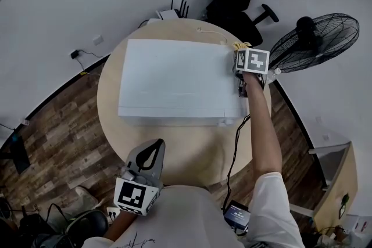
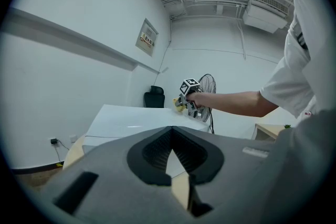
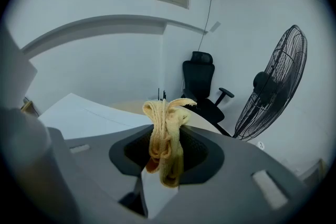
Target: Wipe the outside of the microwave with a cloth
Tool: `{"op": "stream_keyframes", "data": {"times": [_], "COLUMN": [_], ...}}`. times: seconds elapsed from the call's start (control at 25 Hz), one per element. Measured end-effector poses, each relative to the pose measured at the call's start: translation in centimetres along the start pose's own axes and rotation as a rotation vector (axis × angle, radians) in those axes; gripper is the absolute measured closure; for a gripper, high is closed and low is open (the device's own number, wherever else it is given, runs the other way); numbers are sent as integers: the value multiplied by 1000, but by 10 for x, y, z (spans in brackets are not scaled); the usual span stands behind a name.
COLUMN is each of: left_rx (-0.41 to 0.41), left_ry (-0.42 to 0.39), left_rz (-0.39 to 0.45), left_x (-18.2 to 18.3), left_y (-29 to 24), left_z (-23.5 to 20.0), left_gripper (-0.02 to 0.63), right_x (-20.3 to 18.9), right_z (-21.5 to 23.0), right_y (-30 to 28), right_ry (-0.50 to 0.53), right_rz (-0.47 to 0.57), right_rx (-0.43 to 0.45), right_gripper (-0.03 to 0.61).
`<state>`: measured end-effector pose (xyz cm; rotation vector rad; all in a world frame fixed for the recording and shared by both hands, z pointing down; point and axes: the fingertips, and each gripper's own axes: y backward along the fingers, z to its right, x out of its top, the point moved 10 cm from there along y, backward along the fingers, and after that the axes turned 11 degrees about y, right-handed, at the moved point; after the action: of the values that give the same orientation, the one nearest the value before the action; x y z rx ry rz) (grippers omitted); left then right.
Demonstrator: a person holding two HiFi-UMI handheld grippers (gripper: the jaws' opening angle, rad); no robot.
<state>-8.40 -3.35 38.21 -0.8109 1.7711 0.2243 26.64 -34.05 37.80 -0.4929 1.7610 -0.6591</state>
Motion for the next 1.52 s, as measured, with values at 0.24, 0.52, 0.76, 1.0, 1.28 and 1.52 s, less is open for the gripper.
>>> {"op": "stream_keyframes", "data": {"times": [0.24, 0.52, 0.76, 1.0, 1.28, 1.52], "left_rx": [13, 15, 12, 22, 18, 3], "left_ry": [6, 22, 34, 38, 36, 31], "left_rz": [0, 14, 29, 35, 47, 50], "left_x": [0, -1, 0, -1, 3, 3], "left_y": [-1, 5, 12, 24, 38, 43], "left_z": [-7, -17, -24, -32, -40, -48], "left_gripper": [621, 621, 621, 621, 621, 621], "right_x": [8, 10, 16, 24, 34, 45], "right_z": [-5, -11, -22, -41, -78, -115], "right_y": [-16, -20, -22, -22, -20, -22], "right_ry": [0, -35, -51, -55, -46, -20], "right_rz": [-55, -78, -82, -76, -64, -59], "right_rx": [12, 31, 60, 73, 104, 129], "right_gripper": [443, 444, 445, 445, 445, 445]}}
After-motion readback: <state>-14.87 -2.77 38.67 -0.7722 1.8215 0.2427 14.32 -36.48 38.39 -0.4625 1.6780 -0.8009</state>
